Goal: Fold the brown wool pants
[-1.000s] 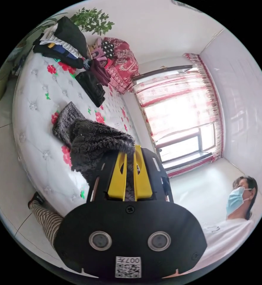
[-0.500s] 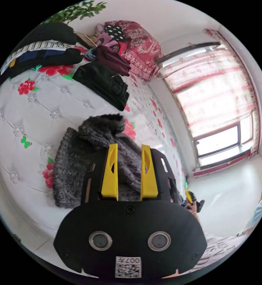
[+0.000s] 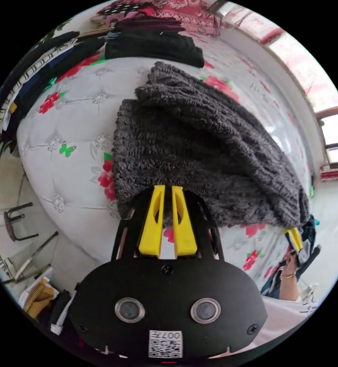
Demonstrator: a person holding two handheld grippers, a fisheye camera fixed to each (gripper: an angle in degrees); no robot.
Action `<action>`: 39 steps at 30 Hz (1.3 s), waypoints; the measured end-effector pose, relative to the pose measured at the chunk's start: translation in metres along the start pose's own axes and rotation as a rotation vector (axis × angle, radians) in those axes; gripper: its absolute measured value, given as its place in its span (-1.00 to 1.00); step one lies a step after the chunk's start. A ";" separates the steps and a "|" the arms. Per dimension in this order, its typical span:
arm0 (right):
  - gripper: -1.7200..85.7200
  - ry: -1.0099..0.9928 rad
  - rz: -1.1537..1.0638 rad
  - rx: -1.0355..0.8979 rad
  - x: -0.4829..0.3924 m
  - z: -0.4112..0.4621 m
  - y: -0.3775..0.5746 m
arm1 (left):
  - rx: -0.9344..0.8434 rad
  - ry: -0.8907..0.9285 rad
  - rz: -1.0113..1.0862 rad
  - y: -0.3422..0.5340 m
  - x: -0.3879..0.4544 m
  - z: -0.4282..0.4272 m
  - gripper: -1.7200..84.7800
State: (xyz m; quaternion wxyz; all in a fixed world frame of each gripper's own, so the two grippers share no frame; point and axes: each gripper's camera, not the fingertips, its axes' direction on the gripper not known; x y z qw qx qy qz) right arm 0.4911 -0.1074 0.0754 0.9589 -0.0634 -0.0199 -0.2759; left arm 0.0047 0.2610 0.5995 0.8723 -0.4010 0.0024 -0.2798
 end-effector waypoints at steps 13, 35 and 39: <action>-0.95 -0.118 0.105 0.032 0.042 -0.032 0.059 | -0.112 -0.200 0.218 -0.017 -0.023 -0.006 -0.98; -0.87 0.082 0.024 -0.057 -0.069 0.160 0.063 | 0.152 0.237 0.102 0.009 -0.128 -0.106 -0.74; -0.93 0.042 0.002 0.075 -0.065 0.109 0.093 | 0.182 0.188 0.170 -0.009 -0.130 -0.111 -0.72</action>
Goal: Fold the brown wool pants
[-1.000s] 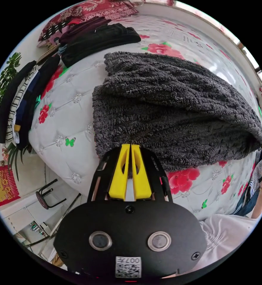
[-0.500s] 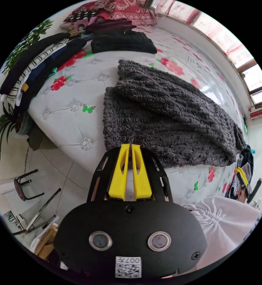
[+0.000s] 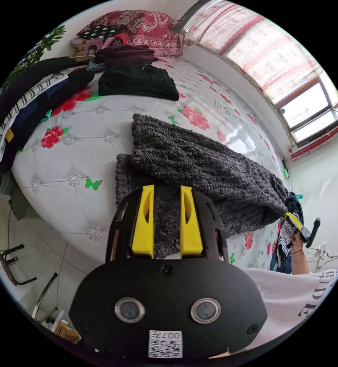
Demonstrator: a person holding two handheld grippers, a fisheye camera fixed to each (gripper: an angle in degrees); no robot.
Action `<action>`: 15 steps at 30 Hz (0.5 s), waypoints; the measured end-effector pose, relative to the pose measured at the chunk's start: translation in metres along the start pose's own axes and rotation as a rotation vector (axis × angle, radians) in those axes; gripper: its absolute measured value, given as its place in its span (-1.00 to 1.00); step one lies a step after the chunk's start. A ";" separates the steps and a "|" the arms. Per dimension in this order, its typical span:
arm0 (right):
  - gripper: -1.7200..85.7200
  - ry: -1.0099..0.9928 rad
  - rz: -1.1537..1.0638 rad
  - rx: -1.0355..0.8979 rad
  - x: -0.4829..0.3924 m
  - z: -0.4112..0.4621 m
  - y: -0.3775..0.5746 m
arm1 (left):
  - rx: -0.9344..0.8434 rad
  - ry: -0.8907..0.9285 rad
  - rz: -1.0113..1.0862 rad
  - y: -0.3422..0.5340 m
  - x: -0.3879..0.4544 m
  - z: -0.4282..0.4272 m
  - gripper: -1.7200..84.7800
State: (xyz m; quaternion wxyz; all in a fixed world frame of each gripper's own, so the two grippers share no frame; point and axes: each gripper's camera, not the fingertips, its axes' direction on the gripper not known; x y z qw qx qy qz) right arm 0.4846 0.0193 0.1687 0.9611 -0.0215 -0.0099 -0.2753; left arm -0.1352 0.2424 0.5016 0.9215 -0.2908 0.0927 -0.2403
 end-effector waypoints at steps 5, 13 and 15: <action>-0.95 0.050 0.011 -0.051 -0.007 0.021 0.023 | -0.091 -0.030 -0.010 -0.037 -0.022 0.027 -0.68; -0.85 0.008 -0.131 -0.048 -0.055 0.063 0.021 | -0.009 0.031 -0.047 -0.063 -0.027 -0.016 -0.96; -0.81 -0.005 -0.186 -0.057 -0.069 0.076 0.020 | 0.023 0.070 -0.034 -0.062 -0.028 -0.034 -0.97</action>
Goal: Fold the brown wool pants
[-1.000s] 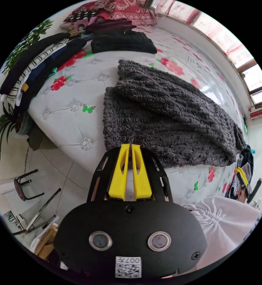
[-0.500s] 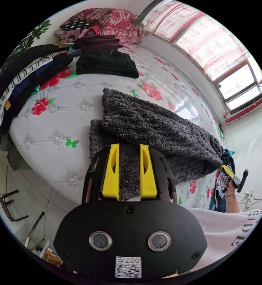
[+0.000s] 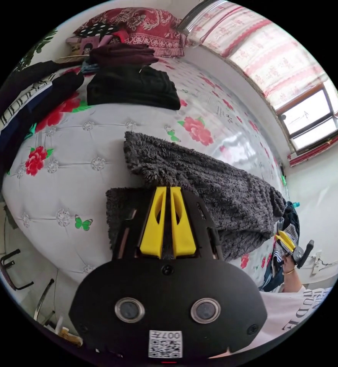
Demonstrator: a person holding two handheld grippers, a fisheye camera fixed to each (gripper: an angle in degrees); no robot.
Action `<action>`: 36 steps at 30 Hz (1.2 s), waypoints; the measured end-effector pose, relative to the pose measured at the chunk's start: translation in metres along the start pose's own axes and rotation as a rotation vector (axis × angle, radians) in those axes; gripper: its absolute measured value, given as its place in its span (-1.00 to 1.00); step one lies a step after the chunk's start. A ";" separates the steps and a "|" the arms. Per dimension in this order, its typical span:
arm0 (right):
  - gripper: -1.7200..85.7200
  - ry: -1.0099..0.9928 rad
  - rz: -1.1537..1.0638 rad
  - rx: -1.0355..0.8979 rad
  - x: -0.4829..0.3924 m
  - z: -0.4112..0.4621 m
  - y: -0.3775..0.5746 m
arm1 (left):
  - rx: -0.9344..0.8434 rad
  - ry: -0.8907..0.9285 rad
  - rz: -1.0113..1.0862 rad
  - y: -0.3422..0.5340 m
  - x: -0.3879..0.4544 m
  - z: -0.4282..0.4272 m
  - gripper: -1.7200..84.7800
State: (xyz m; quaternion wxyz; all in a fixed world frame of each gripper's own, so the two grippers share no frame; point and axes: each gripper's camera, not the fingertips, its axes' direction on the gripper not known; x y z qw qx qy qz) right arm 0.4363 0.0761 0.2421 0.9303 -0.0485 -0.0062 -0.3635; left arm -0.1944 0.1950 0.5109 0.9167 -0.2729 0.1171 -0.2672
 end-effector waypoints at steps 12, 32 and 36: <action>-0.94 0.060 -0.181 -0.107 -0.045 0.061 -0.017 | 0.173 0.038 0.109 0.037 0.033 -0.179 -0.98; -0.89 0.114 -0.388 -0.206 -0.099 0.099 -0.011 | 0.102 0.270 -0.032 0.011 -0.023 -0.199 -0.98; -0.93 0.203 -0.388 0.009 -0.081 0.016 0.012 | 0.061 0.195 0.071 0.035 -0.017 -0.217 -0.98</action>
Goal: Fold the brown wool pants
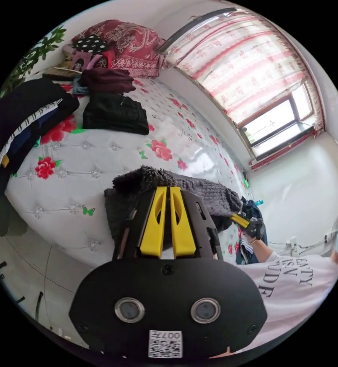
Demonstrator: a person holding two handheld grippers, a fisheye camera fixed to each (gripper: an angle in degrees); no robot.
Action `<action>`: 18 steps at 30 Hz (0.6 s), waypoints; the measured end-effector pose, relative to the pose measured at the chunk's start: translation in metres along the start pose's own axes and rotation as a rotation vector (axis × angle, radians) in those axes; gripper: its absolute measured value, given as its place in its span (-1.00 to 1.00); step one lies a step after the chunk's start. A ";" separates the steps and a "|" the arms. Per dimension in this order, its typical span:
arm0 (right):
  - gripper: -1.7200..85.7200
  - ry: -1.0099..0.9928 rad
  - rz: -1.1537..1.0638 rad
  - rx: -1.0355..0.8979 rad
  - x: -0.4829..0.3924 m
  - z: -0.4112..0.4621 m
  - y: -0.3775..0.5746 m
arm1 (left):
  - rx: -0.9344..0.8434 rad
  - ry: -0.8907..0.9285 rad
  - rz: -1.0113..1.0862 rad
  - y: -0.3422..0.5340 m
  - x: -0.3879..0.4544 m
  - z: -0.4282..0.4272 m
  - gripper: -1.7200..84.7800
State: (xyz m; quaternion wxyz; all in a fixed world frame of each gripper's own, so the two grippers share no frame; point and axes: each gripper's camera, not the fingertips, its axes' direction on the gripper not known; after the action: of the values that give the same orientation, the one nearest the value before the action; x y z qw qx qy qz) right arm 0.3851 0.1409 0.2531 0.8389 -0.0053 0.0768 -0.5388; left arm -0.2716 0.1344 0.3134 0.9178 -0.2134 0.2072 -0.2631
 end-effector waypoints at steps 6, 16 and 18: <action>-0.95 -0.216 -0.048 -0.129 -0.021 0.014 0.052 | -0.301 -0.086 -0.256 0.114 -0.061 0.091 -0.98; -0.95 -0.122 0.040 -0.044 0.044 -0.037 0.005 | 0.028 0.037 -0.168 0.047 -0.028 0.028 -0.98; -0.95 -0.104 0.118 0.040 0.071 -0.066 -0.006 | 0.139 0.031 -0.088 0.026 -0.005 -0.003 -0.98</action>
State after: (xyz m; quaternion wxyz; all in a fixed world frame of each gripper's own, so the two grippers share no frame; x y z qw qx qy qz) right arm 0.3994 0.0787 0.1792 0.8719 -0.0118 0.0224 -0.4891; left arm -0.2669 0.1567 0.2994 0.9147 -0.1541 0.1930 -0.3200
